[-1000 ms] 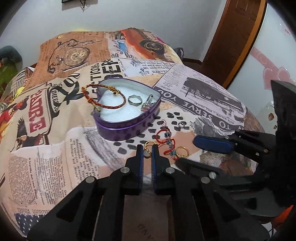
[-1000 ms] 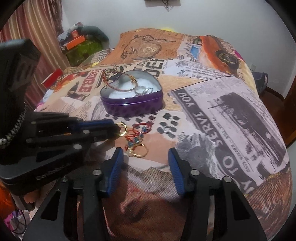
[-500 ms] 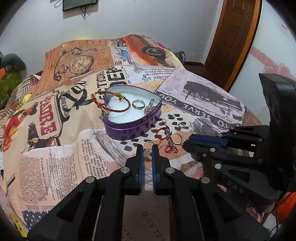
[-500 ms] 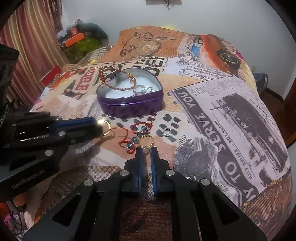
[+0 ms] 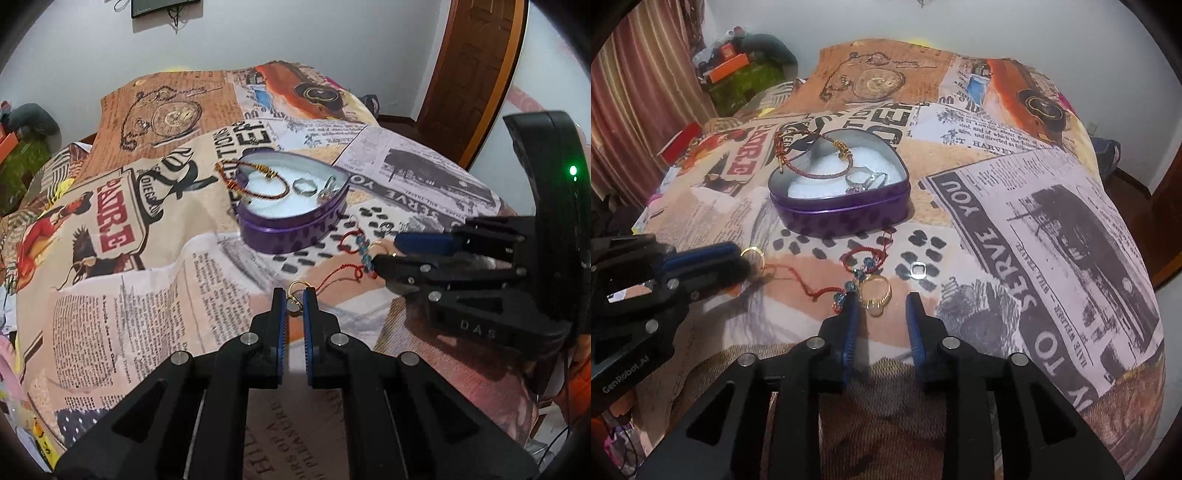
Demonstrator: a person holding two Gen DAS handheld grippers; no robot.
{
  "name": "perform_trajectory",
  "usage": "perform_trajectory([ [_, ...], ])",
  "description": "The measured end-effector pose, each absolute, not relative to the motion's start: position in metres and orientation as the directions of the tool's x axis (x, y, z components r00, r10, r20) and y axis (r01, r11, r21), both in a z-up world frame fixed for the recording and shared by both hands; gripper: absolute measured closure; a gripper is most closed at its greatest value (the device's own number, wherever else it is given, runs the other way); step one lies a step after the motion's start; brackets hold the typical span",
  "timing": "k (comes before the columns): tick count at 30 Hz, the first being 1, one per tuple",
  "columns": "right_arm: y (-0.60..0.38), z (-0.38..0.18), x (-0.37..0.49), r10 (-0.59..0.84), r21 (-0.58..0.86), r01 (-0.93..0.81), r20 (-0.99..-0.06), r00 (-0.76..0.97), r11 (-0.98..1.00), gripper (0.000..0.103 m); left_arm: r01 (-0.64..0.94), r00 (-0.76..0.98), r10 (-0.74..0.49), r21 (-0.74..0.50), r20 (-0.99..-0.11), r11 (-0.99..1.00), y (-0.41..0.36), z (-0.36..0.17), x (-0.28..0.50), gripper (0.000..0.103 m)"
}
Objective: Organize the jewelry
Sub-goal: 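Grasp a gold hoop earring with the left tool while the right tool grasps another earring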
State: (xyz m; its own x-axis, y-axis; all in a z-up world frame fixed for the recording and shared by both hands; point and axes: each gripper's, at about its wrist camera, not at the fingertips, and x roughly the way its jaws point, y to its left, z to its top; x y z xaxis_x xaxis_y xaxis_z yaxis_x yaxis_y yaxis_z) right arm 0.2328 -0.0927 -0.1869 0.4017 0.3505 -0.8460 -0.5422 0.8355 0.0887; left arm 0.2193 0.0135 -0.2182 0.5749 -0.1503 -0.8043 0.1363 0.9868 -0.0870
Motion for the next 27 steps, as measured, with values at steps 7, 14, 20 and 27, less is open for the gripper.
perform_trajectory([
  [7, -0.087, -0.19, 0.235, 0.35, 0.057, -0.566, -0.834, 0.426, 0.823, 0.074, 0.134, 0.564, -0.162, -0.104, -0.81, 0.986, 0.016, -0.224, 0.219, 0.096],
  [14, -0.084, -0.189, 0.232, 0.371, 0.057, -0.592, -0.825, 0.425, 0.804, 0.087, 0.13, 0.576, -0.163, -0.107, -0.801, 0.986, 0.016, -0.22, 0.218, 0.096],
  [20, -0.088, -0.184, 0.234, 0.367, 0.056, -0.568, -0.815, 0.449, 0.821, 0.096, 0.126, 0.602, -0.158, -0.102, -0.782, 0.987, 0.018, -0.206, 0.217, 0.096],
  [27, -0.094, -0.174, 0.23, 0.383, 0.072, -0.555, -0.796, 0.469, 0.829, 0.096, 0.121, 0.637, -0.15, -0.094, -0.756, 0.988, 0.02, -0.189, 0.216, 0.096],
])
